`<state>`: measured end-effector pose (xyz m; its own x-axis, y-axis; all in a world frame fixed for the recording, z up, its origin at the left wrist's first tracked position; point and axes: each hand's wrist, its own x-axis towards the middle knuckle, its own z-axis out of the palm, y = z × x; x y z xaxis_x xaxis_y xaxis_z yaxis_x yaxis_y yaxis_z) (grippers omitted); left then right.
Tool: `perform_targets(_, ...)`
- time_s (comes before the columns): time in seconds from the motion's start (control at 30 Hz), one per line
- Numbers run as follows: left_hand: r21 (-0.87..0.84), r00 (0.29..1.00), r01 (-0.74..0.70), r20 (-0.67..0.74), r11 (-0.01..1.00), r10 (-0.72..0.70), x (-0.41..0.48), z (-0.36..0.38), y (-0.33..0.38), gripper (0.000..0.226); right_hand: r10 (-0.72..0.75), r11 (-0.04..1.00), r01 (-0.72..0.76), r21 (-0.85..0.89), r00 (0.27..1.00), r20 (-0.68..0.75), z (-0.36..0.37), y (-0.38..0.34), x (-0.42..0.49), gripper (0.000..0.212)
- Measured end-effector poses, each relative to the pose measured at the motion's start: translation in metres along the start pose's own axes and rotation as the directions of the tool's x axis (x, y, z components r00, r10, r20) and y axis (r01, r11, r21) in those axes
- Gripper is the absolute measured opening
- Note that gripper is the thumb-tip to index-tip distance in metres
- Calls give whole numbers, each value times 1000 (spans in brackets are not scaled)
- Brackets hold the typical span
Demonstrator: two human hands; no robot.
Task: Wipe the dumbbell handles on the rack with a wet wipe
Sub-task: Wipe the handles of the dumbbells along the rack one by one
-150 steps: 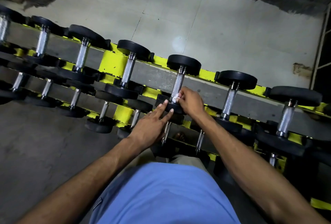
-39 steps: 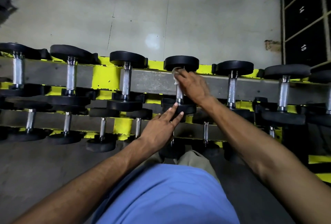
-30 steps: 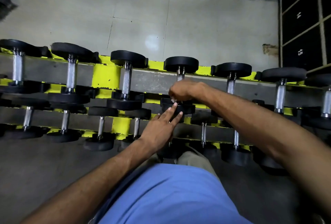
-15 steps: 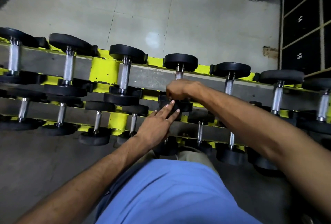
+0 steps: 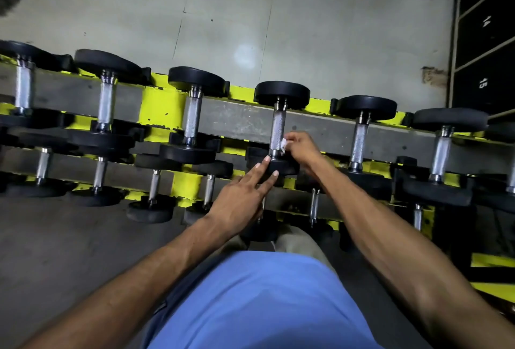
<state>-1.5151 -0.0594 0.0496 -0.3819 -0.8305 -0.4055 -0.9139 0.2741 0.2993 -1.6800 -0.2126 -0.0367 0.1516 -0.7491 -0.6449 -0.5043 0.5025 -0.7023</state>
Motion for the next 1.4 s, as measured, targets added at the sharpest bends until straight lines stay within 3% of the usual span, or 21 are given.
perform_targets(0.07,23,1000,1,-3,1000,-1,1,1,-1,89,101,951,-107,291,994,35,-5,-20,11,27)
perform_targets(0.17,22,1000,0,0,1000,0,5,1,-2,92,137,738,-184,649,983,122,-13,-49,33,35)
perform_targets(0.2,27,1000,2,4,1000,-2,6,1,-2,92,145,643,-205,738,979,145,-12,-54,40,37)
perform_targets(0.27,41,1000,6,14,999,-6,6,3,-1,90,158,574,-225,787,974,164,-8,-55,48,41)
perform_targets(0.37,42,1000,11,23,999,-12,3,4,1,91,144,762,-206,614,978,149,-3,-38,39,38)
perform_targets(0.47,36,1000,1,15,999,-2,1,4,-3,92,71,966,-88,242,994,79,0,-17,10,22)
perform_targets(0.5,30,1000,-3,10,1000,3,1,4,-4,93,31,994,-37,101,997,64,-1,-11,-1,27)
perform_targets(0.57,19,1000,-12,14,1000,11,2,3,-4,94,0,999,1,-48,1000,31,-3,4,-13,32)
perform_targets(0.7,30,999,-31,31,999,30,3,-2,-7,91,-36,991,19,-134,991,-130,-7,5,-23,12)
perform_targets(0.83,32,998,-57,39,998,56,5,-4,-8,87,-291,931,174,-320,884,-365,5,-15,-25,13)
perform_targets(0.9,43,997,-65,43,997,63,6,-7,-8,86,-492,809,252,-531,784,-379,6,-30,-16,13)
perform_targets(0.97,47,997,-68,48,997,65,6,-9,-9,84,-677,574,267,-774,687,-264,3,-42,-7,17)
perform_targets(1.03,61,996,-70,51,996,67,5,-9,-10,84,-764,302,316,-899,644,-31,-2,-45,-4,22)
perform_targets(1.13,65,997,-68,47,996,65,5,-7,-10,86,-678,-58,457,-887,634,372,-13,-43,0,19)
perform_targets(1.2,68,997,-63,39,996,61,5,-6,-12,88,-621,-161,460,-873,640,452,-21,-57,4,15)
perform_targets(1.27,65,998,-63,34,996,61,5,-5,-13,89,-596,-201,400,-894,674,436,-24,-80,8,15)
perform_targets(1.33,53,998,-61,39,997,59,4,-5,-13,89,-512,-207,364,-908,750,418,-15,-96,7,18)
perform_targets(1.4,42,997,-57,50,997,55,4,-8,-10,87,-321,-195,389,-900,842,433,4,-99,1,19)
